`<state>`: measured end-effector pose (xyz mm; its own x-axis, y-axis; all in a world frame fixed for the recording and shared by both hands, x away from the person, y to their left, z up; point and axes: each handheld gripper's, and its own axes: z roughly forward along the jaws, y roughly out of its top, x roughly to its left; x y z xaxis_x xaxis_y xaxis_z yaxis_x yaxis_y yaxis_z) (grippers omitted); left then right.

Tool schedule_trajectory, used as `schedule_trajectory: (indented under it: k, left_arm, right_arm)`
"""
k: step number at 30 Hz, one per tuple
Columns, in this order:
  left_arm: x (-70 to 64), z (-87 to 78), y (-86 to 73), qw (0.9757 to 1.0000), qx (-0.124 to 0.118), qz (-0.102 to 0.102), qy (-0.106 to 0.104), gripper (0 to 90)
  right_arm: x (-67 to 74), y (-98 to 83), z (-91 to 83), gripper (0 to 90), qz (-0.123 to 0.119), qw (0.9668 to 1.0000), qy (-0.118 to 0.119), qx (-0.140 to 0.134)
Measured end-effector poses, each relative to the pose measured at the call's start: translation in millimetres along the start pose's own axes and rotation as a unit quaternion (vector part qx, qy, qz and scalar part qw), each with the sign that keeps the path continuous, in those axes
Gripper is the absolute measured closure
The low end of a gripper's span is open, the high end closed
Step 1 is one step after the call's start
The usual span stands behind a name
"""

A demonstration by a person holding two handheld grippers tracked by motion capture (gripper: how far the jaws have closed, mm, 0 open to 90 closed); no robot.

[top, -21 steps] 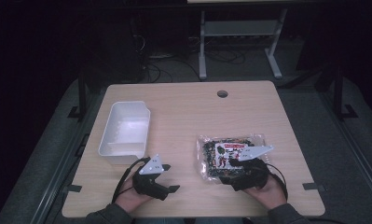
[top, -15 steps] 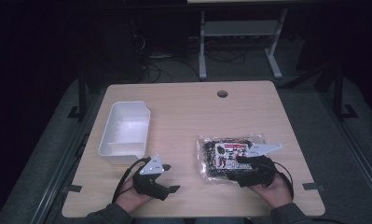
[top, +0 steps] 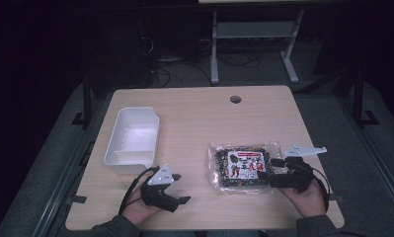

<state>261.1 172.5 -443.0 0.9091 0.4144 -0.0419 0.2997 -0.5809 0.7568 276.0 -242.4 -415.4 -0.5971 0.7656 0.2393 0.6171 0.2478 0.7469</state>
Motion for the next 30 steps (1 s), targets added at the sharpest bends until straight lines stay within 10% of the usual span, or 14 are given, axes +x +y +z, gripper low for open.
schedule_trajectory:
  k: [16, 30]
  left_arm:
    - [-1.4, 1.0, 0.4, 1.0000, 0.000, 0.002, -0.002, 20.7]
    - [-2.2, 2.1, 1.0, 1.0000, 0.002, 0.005, -0.002, 20.7]
  right_arm:
    - [-44.6, -27.9, -27.4, 29.9, 0.091, 0.9939, -0.060, 0.016]
    - [-59.0, -53.0, -34.2, 42.2, 0.167, 0.9842, -0.042, 0.042]
